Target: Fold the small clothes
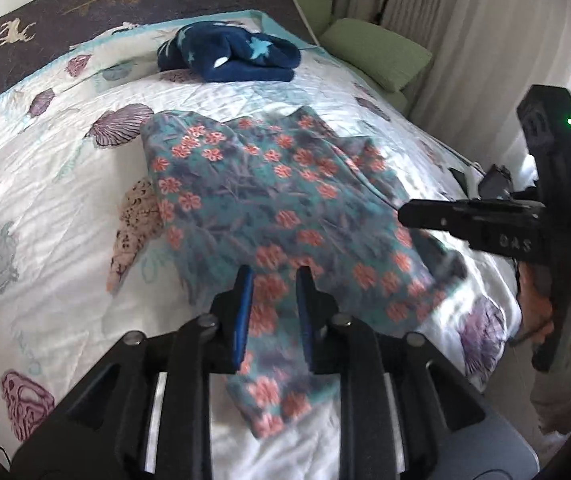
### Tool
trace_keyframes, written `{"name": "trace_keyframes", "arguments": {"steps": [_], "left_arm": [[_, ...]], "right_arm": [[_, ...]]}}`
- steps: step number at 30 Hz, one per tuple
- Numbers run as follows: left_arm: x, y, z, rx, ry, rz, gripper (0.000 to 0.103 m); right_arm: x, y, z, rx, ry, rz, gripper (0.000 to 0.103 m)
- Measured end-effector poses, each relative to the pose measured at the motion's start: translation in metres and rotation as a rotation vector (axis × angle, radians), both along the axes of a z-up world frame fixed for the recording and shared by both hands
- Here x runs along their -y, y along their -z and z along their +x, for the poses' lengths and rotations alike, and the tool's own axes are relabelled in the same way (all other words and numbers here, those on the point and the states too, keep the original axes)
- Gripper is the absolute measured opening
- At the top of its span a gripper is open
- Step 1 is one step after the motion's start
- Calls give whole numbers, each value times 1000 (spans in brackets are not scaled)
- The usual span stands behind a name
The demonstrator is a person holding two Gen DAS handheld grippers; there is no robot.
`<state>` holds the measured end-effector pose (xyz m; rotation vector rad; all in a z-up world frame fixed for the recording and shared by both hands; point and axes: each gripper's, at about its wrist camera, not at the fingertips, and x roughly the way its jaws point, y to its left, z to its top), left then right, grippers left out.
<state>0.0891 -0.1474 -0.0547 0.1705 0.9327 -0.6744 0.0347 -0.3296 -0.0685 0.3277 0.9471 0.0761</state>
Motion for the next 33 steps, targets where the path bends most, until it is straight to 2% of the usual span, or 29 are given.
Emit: {"name": "trace_keyframes", "arguments": {"steps": [3, 5, 8, 9, 11, 14, 17, 18, 20, 21, 22, 24, 26, 29, 31, 33], "left_arm": [[4, 10, 14, -15, -29, 18, 22], [6, 21, 25, -41, -36, 8, 27], [6, 45, 38, -105, -43, 9, 28], [4, 50, 39, -102, -43, -13, 28], [2, 49, 35, -78, -28, -20, 28], [3, 41, 33, -73, -17, -5, 28], [-4, 26, 39, -80, -30, -33, 28], [-9, 21, 41, -60, -47, -38, 29], [-18, 15, 50, -11, -93, -19, 48], [-22, 15, 52, 7, -115, -7, 61], [-28, 17, 56, 20, -142, 10, 63], [-38, 25, 65, -9, -158, 30, 63], [-45, 35, 73, -69, -158, 12, 63], [-45, 45, 81, -131, -146, -29, 63], [-41, 48, 82, -136, -141, -23, 63], [-34, 49, 80, -125, -125, -8, 63]], "right_arm": [[-6, 3, 15, -2, -12, 2, 14], [-5, 9, 24, -12, -9, 12, 14], [2, 30, 36, -81, 18, 22, 13], [4, 38, 38, -99, 21, 38, 13], [12, 46, 37, -84, 33, 97, 12], [13, 41, 36, -87, 17, 95, 13], [16, 27, 36, -71, -2, 109, 16], [19, 21, 36, -42, -5, 109, 20], [29, 11, 35, 17, 22, 76, 39], [37, 8, 34, 31, 47, 56, 56], [42, 8, 33, 34, 59, 51, 66], [54, 13, 31, 17, 72, 62, 67], [67, 24, 31, -16, 77, 103, 69], [76, 44, 37, -55, 46, 249, 71], [73, 50, 43, -58, 24, 285, 78], [68, 49, 49, -39, 5, 266, 81]]}}
